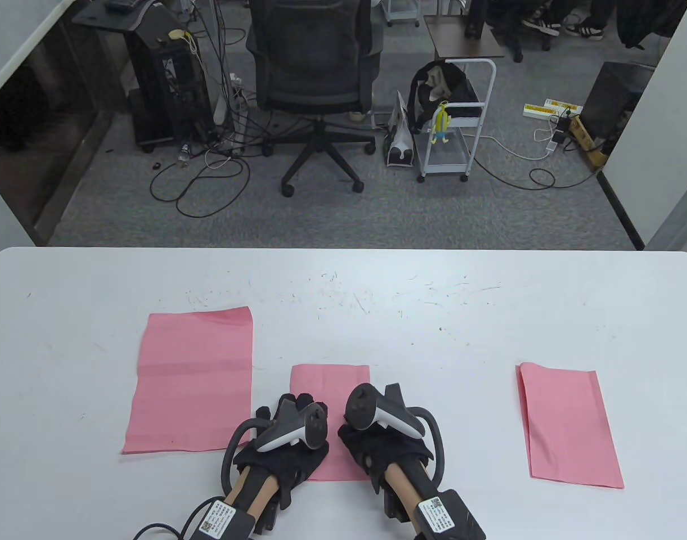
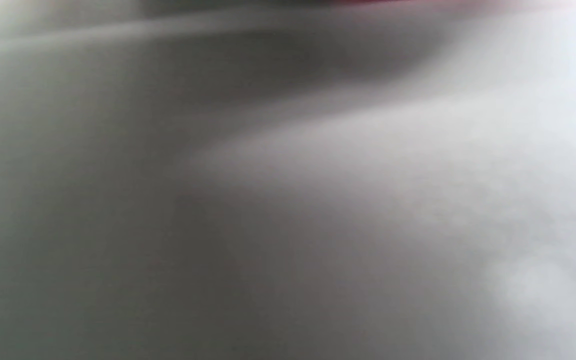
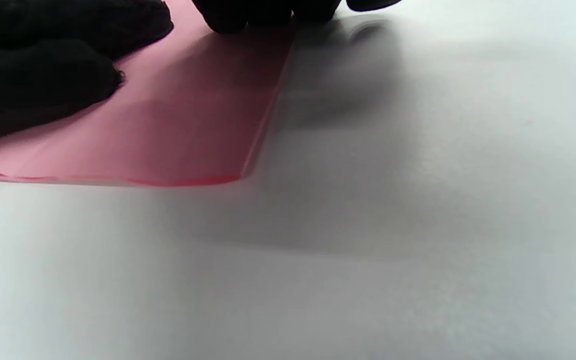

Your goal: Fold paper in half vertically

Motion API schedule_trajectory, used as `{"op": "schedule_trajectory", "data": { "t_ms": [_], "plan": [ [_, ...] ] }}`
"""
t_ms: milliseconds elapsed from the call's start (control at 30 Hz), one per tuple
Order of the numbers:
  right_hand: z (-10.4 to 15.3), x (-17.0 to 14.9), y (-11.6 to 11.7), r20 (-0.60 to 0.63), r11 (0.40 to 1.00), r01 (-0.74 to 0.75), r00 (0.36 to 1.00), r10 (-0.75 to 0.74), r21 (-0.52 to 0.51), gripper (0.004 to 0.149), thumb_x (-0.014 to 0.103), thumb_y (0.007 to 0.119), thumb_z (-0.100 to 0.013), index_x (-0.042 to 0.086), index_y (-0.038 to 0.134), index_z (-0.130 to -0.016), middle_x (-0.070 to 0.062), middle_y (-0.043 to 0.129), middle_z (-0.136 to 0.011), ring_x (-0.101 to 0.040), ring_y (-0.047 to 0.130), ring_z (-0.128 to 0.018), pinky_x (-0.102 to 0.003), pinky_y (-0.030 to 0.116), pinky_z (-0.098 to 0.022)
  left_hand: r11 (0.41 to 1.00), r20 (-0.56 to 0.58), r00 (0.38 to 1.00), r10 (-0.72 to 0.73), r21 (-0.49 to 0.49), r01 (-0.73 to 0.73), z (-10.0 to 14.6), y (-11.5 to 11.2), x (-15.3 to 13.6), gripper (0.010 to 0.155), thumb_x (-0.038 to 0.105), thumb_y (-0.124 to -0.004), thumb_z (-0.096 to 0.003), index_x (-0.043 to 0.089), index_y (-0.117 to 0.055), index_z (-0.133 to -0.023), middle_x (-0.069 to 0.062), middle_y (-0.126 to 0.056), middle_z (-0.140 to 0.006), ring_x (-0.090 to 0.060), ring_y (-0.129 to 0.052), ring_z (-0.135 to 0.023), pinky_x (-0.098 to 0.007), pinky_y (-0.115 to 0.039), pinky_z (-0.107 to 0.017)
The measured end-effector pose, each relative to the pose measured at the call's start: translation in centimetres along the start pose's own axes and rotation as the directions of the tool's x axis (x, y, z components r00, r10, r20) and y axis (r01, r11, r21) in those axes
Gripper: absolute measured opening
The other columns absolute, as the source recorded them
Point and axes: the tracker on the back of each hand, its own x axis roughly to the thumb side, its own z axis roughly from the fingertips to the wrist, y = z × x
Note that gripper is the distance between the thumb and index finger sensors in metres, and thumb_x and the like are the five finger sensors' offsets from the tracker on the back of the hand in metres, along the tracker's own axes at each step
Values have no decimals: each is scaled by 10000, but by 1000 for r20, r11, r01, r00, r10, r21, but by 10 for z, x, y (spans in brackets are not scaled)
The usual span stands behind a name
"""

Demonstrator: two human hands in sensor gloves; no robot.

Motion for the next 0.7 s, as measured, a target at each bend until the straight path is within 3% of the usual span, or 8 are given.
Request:
{"op": "schedule_trajectory", "data": {
  "t_ms": [267, 700],
  "plan": [
    [18, 2, 13, 12, 1000, -22, 1000, 22, -2, 572, 505, 617, -505, 227, 631, -1005, -50, 598, -1076, -307, 595, -987, -521, 557, -734, 1000, 2, 1000, 2, -4, -2, 0, 0, 0, 751, 657, -344, -514, 395, 34, -1109, 76, 100, -1206, -283, 38, -1148, -643, -156, -846],
    [72, 8, 45, 54, 997, -67, 996, 65, 32, 578, 502, 623, -502, 222, 633, -1007, -59, 591, -1078, -313, 597, -985, -520, 569, -728, 1000, 2, 1000, 3, -6, -3, 0, 0, 0, 750, 656, -344, -516, 394, 34, -1109, 74, 102, -1206, -284, 40, -1147, -644, -154, -846]
  ]
}}
